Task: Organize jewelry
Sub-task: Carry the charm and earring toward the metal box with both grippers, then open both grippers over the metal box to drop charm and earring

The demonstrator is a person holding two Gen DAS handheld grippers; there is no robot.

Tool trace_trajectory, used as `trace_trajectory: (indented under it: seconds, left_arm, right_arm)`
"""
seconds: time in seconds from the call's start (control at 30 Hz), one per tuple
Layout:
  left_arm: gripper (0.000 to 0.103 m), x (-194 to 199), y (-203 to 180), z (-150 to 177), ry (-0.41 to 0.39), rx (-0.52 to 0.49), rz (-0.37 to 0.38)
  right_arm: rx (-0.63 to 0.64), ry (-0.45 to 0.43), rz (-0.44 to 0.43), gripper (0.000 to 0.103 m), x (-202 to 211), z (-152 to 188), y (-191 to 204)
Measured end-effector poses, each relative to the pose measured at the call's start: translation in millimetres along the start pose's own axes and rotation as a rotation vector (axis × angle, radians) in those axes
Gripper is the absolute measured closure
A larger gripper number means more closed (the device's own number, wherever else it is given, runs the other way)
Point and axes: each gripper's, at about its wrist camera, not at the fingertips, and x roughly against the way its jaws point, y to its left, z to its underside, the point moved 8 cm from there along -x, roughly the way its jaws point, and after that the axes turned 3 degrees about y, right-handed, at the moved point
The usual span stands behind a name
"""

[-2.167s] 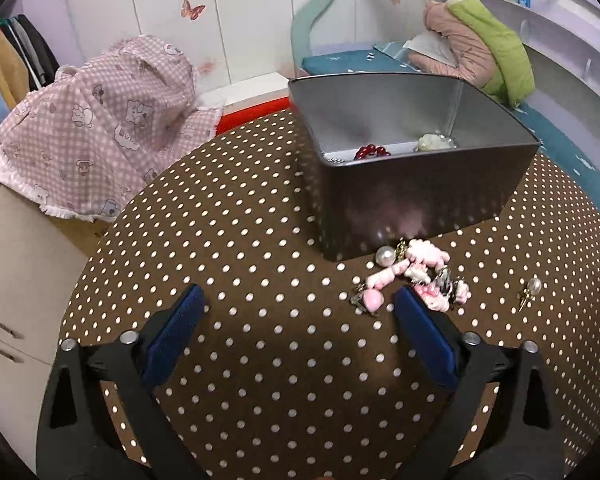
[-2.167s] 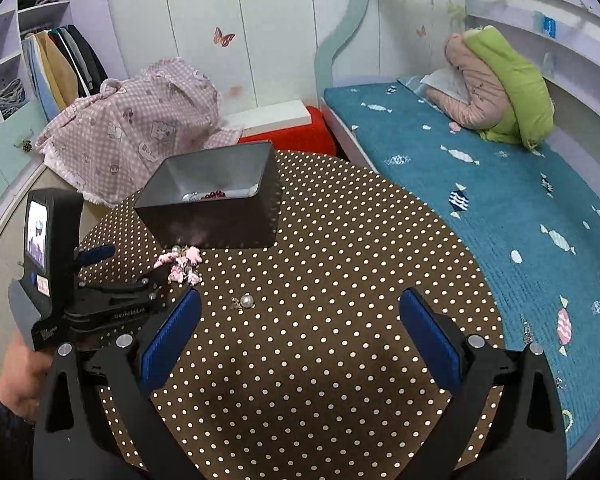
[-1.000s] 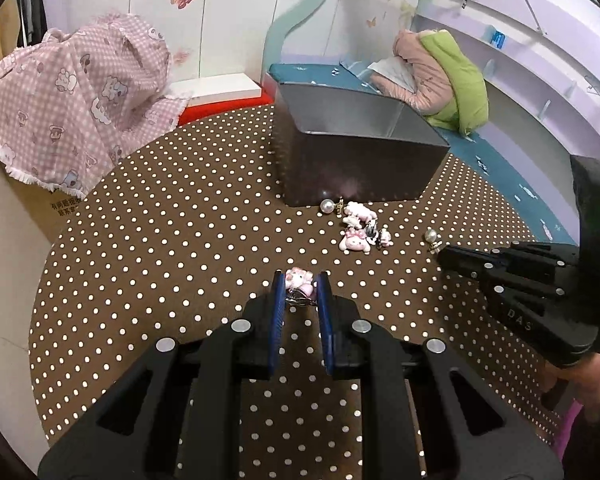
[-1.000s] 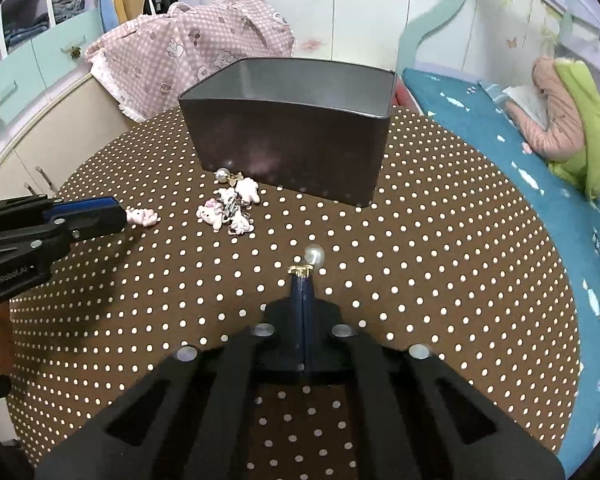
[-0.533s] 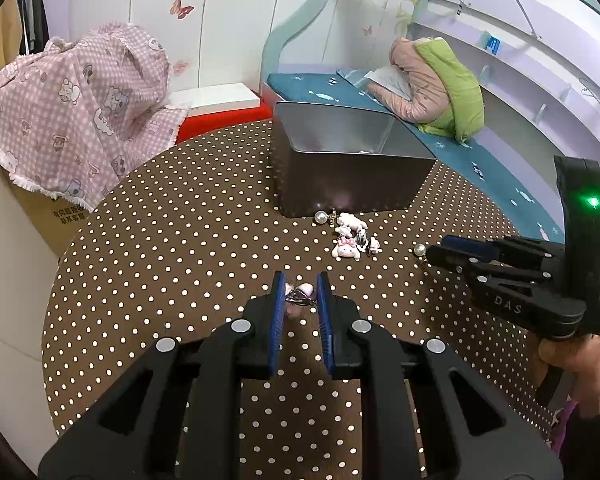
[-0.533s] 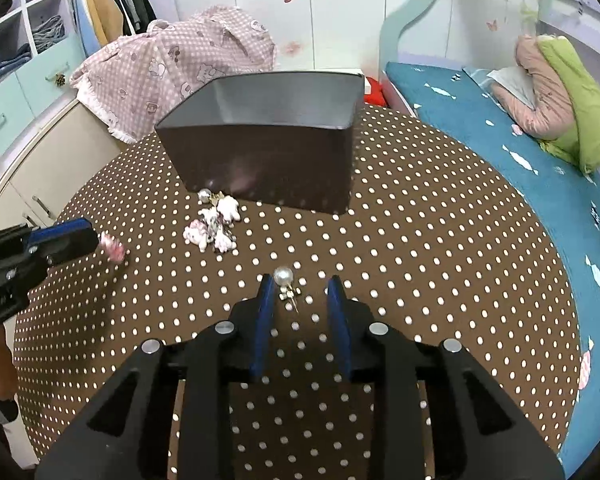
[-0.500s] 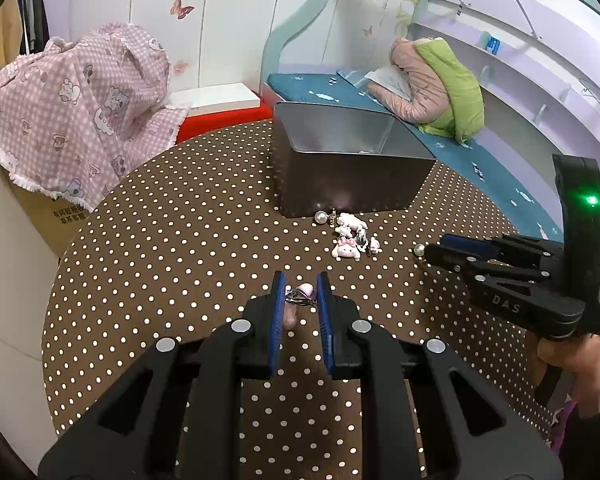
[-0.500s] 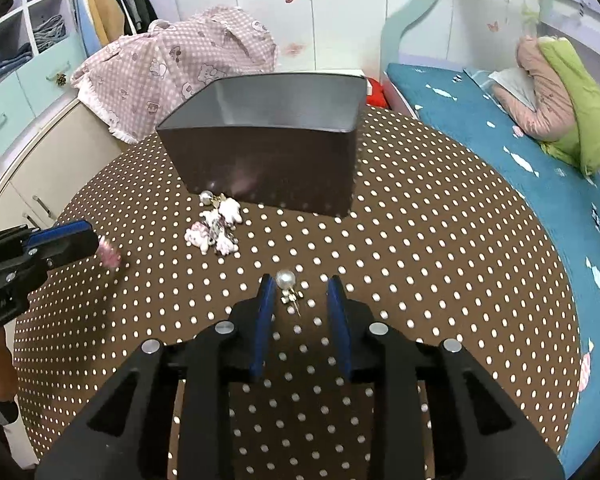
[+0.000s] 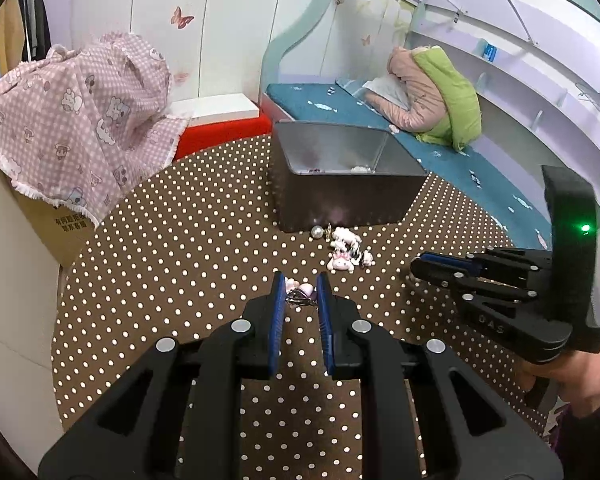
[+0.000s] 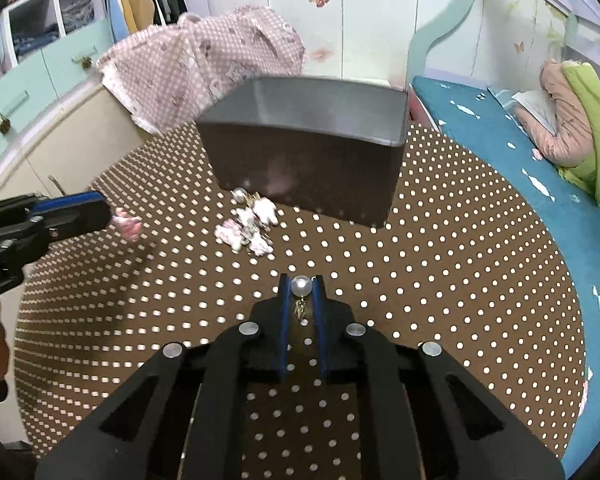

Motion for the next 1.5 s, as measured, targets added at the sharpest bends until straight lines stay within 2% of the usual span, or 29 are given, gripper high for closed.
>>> trace_trajectory:
  seconds: [0.27, 0.5, 0.67, 0.83, 0.93, 1.03, 1.27, 1.3, 1.33, 1.37, 1.4, 1.43, 1.5]
  left_arm:
    - [0.087, 32, -5, -34, -0.082, -0.03, 0.009]
    - [0.087, 65, -14, -92, -0.192, -0.094, 0.006]
    - [0.087, 73, -18, -133, -0.245, -0.116, 0.017]
    - [0.087, 61, -28, -168, -0.244, -0.128, 0.055]
    - [0.087, 44, -35, -182, -0.218, -0.123, 0.084]
    - [0.087, 19, -40, -188, -0.168, -0.116, 0.113]
    - [0.086, -35, -41, -185, -0.06, -0.087, 0.112]
    - [0.086, -38, -38, -184, -0.055, -0.083, 0.103]
    - [0.083, -42, -36, -183, -0.049, -0.079, 0.091]
    - [0.077, -43, -34, -181, -0.043, -0.075, 0.083]
    - [0.055, -43, -30, -180, -0.044, -0.071, 0.077]
    - [0.029, -41, -27, -179, -0.052, -0.063, 0.066]
    - [0.016, -31, -19, -178, -0.09, -0.038, 0.033]
  right_arm:
    - [0.005, -0.128, -0.043, 0.094, 53, -45, 6]
    - [0.042, -0.229, -0.026, 0.094, 87, -101, 2]
    - [0.05, -0.265, -0.019, 0.094, 96, -135, -3]
    - [0.058, -0.247, -0.016, 0.094, 85, -155, -8]
    - [0.041, -0.201, -0.018, 0.094, 65, -159, -13]
    - [0.016, -0.144, -0.029, 0.093, 40, -158, -19]
    - [-0.051, -0.036, -0.033, 0.091, -5, -148, -32]
    - [-0.065, -0.024, -0.027, 0.083, -9, -147, -34]
    - [-0.074, -0.021, -0.021, 0.076, -11, -146, -36]
    - [-0.084, -0.021, -0.022, 0.075, -11, -143, -37]
    - [-0.09, -0.02, -0.025, 0.071, -11, -142, -37]
    - [-0.098, -0.022, -0.02, 0.053, -9, -140, -38]
    - [-0.108, -0.053, 0.003, 0.021, -2, -139, -39]
